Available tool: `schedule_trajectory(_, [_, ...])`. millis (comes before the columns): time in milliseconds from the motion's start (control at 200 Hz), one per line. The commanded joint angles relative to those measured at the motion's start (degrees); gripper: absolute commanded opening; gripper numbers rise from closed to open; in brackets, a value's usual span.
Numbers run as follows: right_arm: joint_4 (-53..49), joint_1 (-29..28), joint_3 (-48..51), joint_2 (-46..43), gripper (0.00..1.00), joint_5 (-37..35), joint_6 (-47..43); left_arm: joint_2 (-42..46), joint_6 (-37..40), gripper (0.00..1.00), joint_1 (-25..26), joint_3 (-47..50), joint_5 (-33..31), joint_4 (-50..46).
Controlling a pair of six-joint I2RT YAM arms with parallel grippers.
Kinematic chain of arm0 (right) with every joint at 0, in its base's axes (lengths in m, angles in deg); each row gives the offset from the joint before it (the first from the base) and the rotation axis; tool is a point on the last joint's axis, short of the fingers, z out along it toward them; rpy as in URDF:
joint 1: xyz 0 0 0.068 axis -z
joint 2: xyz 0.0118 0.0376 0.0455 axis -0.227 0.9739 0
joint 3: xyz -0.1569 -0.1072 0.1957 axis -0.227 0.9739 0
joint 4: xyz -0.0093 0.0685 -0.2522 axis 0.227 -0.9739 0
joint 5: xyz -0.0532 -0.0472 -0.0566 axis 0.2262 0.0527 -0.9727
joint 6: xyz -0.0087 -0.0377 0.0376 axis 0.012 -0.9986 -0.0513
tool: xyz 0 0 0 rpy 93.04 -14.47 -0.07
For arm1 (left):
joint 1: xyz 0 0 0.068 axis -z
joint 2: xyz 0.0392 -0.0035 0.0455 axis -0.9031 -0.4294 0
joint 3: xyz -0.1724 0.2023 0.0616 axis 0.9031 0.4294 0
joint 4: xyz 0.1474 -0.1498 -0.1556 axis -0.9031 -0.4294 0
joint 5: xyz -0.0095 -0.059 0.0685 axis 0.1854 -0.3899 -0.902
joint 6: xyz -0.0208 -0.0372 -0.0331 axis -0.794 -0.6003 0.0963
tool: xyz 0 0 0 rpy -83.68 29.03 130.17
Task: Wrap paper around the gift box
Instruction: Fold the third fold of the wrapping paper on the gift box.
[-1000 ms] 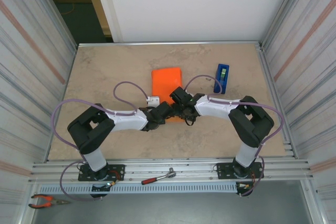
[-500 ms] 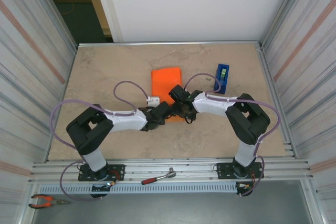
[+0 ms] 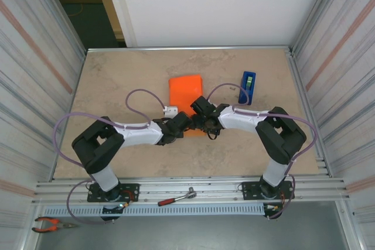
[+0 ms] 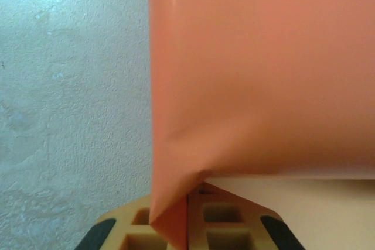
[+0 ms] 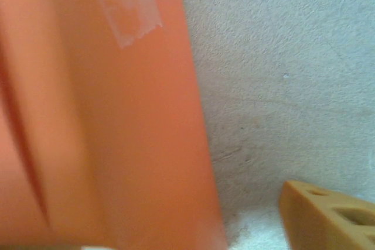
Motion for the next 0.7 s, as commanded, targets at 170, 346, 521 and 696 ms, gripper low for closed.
schedule_trajectory(170, [-1.19, 0.49, 1.57, -4.00, 0.99, -1.16, 0.50, 2.87, 2.16, 0.28, -0.38, 1.95, -0.68, -0.63])
schedule_trajectory(346, [-0.68, 0.87, 1.87, -5.30, 0.99, -1.05, -1.61, 9.01, 7.39, 0.53, -2.47, 4.65, 6.01, 1.86])
schedule_trajectory(521, [0.59, 1.09, 2.50, -6.32, 1.00, -0.58, -3.45, 13.49, 9.08, 0.60, -7.37, 7.77, 13.15, 6.20])
schedule_trajectory(696, [1.69, 1.54, 1.98, -5.13, 0.93, -0.05, -4.17, 11.11, 10.12, 0.59, -8.67, 6.30, 13.02, 7.56])
